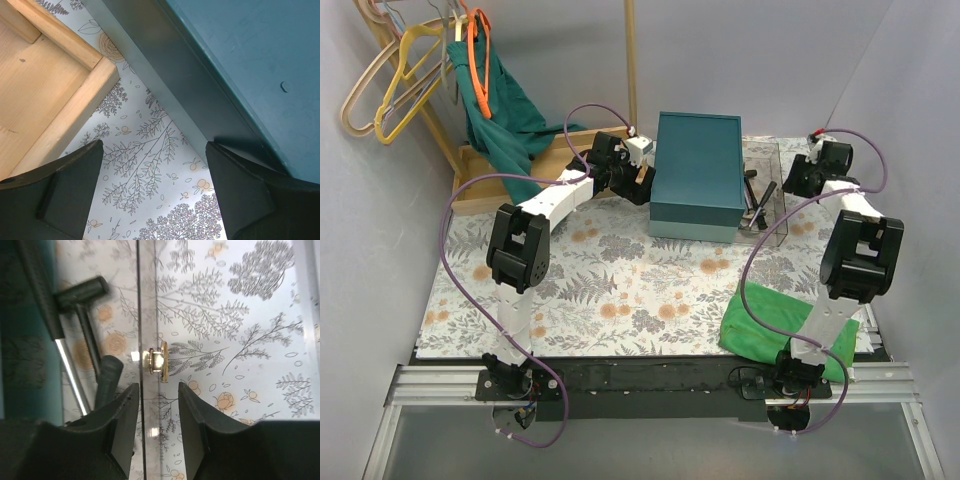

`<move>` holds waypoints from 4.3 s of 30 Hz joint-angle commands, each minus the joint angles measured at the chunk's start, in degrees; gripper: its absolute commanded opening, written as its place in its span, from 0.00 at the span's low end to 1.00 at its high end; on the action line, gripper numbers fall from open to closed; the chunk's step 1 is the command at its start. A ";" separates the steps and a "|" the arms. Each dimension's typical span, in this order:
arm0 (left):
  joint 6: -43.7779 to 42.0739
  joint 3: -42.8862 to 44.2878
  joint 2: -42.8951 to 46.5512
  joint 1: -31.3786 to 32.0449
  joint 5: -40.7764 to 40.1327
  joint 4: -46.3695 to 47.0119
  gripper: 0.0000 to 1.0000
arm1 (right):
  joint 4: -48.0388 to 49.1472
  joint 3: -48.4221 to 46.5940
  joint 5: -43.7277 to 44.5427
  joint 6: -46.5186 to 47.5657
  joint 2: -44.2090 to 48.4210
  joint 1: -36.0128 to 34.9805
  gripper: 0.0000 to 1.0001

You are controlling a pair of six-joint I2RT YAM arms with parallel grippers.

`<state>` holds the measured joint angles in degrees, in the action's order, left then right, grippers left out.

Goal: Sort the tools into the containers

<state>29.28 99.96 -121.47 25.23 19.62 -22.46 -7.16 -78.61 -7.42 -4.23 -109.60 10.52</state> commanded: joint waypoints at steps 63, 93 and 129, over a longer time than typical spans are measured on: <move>0.34 -1.00 2.73 1.75 1.04 -0.48 0.84 | 3.29 1.97 -12.10 -12.20 0.70 -8.77 0.11; -0.01 -1.09 1.94 2.10 3.57 1.98 0.83 | 6.63 -4.71 -6.99 -4.03 -6.15 2.49 0.01; 4.56 0.69 6.23 1.49 -24.71 -4.08 0.98 | 1.18 0.20 -1.37 -5.54 4.21 -0.42 0.50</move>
<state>32.67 99.81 -121.56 28.01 5.96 -22.50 -5.34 -79.66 -11.25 -14.57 -112.81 5.10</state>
